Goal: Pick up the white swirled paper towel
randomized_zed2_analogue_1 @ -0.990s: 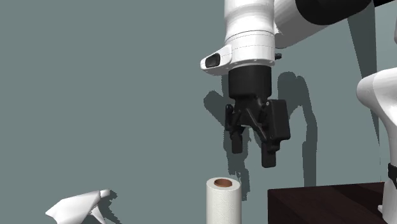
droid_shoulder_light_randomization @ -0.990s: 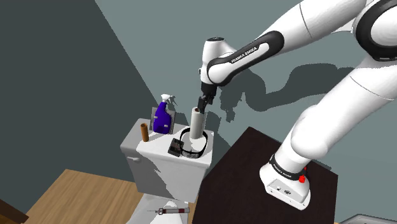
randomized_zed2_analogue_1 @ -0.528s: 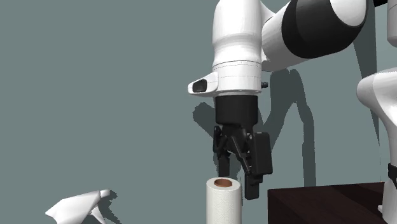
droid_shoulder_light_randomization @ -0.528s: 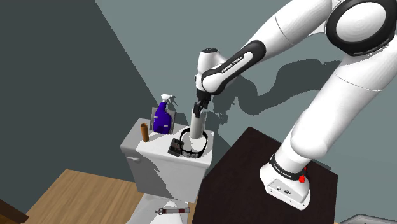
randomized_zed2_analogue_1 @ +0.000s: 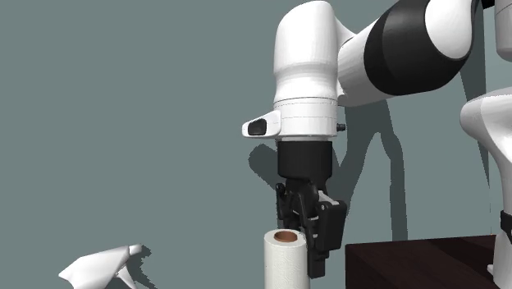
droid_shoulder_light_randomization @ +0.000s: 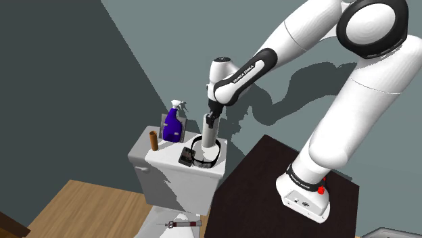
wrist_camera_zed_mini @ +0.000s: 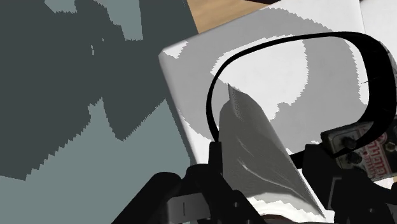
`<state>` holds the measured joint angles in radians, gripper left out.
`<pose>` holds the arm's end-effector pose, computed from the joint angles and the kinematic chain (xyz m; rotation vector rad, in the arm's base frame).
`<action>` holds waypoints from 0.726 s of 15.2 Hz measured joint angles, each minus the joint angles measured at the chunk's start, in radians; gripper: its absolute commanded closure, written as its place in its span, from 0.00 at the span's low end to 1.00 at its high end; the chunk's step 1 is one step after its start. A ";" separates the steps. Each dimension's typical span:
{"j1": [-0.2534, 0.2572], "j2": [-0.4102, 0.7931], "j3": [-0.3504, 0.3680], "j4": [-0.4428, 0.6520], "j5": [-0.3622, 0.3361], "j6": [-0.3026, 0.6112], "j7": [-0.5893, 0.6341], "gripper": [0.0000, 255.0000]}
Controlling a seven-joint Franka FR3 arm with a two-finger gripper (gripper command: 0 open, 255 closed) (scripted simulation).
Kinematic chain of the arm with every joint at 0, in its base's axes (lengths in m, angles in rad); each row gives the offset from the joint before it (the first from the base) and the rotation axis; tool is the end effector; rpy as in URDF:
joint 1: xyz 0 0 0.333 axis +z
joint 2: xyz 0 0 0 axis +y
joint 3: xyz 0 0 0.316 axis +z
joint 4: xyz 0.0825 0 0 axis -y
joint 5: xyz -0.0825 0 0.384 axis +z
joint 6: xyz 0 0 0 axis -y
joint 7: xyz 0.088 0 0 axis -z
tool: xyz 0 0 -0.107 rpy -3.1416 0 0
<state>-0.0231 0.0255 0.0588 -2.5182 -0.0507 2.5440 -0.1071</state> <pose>0.4626 0.0172 0.2689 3.1013 0.2872 -0.0009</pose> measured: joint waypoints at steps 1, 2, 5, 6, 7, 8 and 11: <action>0.000 0.000 0.000 0.000 0.000 0.000 0.000 1.00; 0.000 0.000 0.000 0.000 0.000 0.001 0.000 1.00; 0.000 0.000 0.000 0.000 0.000 0.001 0.000 1.00; 0.000 0.000 0.000 0.000 0.000 0.001 0.000 1.00; 0.000 0.000 0.000 0.000 0.000 0.000 0.000 1.00; 0.000 -0.005 0.000 0.001 0.001 -0.007 -0.001 1.00; 0.001 -0.035 0.001 0.008 0.006 -0.044 -0.003 1.00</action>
<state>-0.0225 -0.0094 0.0598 -2.5104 -0.0449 2.5005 -0.1105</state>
